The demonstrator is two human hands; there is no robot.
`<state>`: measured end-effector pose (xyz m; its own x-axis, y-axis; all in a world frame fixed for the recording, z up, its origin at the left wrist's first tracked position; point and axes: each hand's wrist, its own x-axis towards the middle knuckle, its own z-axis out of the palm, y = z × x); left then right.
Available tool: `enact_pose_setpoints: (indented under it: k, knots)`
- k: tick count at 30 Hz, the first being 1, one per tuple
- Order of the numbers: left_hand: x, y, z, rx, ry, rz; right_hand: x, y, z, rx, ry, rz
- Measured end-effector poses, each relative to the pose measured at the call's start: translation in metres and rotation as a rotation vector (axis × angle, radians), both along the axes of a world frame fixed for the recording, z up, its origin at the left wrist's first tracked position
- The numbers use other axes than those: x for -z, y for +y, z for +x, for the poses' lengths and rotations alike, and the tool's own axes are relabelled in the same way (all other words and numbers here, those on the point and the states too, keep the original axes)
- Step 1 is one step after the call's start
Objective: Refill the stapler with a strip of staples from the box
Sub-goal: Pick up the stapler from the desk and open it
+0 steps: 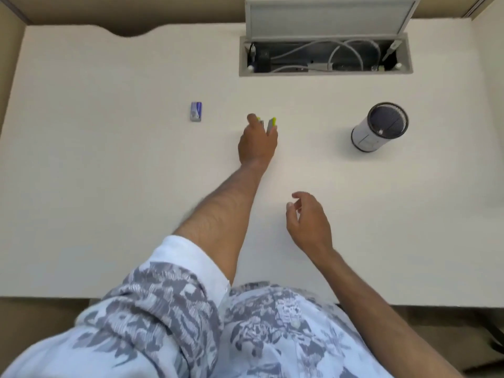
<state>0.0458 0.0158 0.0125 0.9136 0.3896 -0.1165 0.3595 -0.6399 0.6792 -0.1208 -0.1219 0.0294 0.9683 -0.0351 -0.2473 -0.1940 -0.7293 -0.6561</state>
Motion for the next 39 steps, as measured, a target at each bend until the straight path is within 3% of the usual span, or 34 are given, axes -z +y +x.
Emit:
enact_pose_setpoints:
  k: [7,15,25,36,39]
  knots:
    - [-0.001,0.015,-0.009,0.013,0.021,0.066,0.005,0.012,-0.021,-0.058,0.046,0.004]
    - [-0.017,0.014,-0.011,-0.023,-0.125,0.053,-0.001,0.011,-0.019,-0.050,0.033,-0.002]
    - [-0.021,0.017,-0.012,-0.009,-0.137,0.138,-0.002,0.013,-0.019,-0.071,0.044,-0.024]
    - [-0.028,0.015,-0.015,0.026,-0.076,0.104,0.001,0.012,-0.017,-0.067,0.033,-0.030]
    - [-0.029,0.015,-0.016,0.015,-0.033,0.020,-0.001,0.013,-0.017,-0.064,0.030,-0.011]
